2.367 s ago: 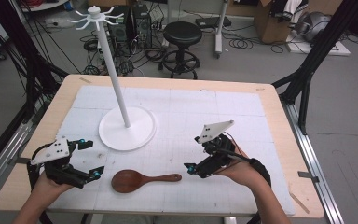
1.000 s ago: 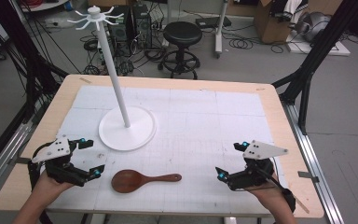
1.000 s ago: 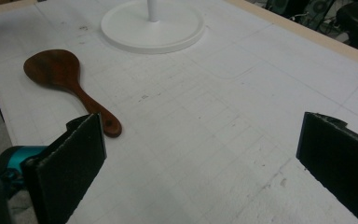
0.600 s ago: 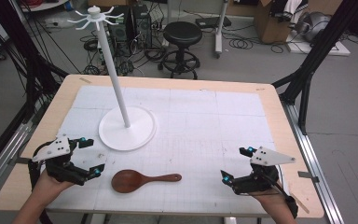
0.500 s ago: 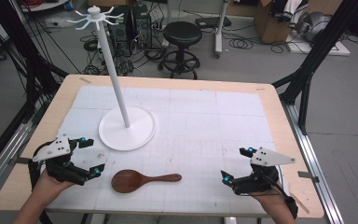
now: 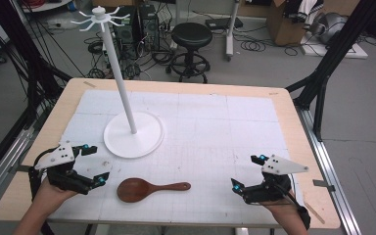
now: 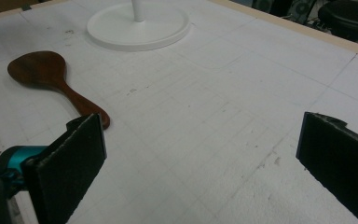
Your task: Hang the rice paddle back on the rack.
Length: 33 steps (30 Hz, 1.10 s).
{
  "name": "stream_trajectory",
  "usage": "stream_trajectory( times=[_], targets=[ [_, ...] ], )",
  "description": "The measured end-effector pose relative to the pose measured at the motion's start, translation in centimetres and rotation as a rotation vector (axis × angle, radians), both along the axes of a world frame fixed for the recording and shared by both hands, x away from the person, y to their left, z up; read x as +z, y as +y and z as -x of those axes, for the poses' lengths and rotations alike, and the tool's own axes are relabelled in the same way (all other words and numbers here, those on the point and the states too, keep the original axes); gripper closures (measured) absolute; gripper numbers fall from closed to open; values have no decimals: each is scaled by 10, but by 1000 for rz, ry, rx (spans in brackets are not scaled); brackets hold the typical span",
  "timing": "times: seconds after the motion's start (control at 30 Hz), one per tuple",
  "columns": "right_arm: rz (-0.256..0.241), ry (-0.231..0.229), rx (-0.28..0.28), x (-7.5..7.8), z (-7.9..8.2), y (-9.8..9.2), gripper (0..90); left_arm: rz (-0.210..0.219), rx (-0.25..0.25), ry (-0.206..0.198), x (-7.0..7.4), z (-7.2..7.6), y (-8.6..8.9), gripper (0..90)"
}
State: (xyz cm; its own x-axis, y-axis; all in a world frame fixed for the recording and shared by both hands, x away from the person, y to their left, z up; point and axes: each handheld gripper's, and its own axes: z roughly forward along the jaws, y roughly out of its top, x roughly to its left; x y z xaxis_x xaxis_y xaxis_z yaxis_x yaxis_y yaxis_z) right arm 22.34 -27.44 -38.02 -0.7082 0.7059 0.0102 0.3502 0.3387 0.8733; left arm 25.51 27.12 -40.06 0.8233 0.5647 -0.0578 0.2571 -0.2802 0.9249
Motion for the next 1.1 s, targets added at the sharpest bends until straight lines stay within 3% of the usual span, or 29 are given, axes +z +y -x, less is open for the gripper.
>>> stream_trajectory(
  times=[0.23,0.33,0.57,0.63,0.67,0.7,0.73,0.77,0.8,0.87,0.97,1.07,1.1],
  targets=[
    [5,16,-15,-2,2,-4,5,-16,-19,0,3,0,-2,17],
    [6,13,-14,-1,5,-8,5,-34,-56,-28,10,2,-2,17],
    [-4,6,-21,1,5,-10,5,-36,-94,-6,14,1,4,17],
    [1,8,-15,2,4,-8,5,-96,-118,2,15,1,3,17],
    [3,10,-11,1,3,-7,5,-175,-124,5,15,2,1,17],
    [3,10,-11,1,3,-7,5,-175,-124,5,15,2,1,17],
    [6,19,-4,1,2,-5,5,-248,-134,8,16,3,0,17],
    [10,18,0,1,1,-4,5,-279,-138,7,17,3,0,17],
    [10,18,0,1,1,-4,5,-279,-138,7,17,3,0,17],
    [12,20,6,1,1,-2,5,-331,-151,0,24,3,1,17],
    [14,21,7,1,0,-2,5,-346,-155,-8,29,3,2,17],
    [17,23,3,0,0,-4,5,-409,-172,-18,36,2,0,17],
    [17,23,3,0,0,-4,5,-409,-172,-18,36,2,0,17]
  ],
)
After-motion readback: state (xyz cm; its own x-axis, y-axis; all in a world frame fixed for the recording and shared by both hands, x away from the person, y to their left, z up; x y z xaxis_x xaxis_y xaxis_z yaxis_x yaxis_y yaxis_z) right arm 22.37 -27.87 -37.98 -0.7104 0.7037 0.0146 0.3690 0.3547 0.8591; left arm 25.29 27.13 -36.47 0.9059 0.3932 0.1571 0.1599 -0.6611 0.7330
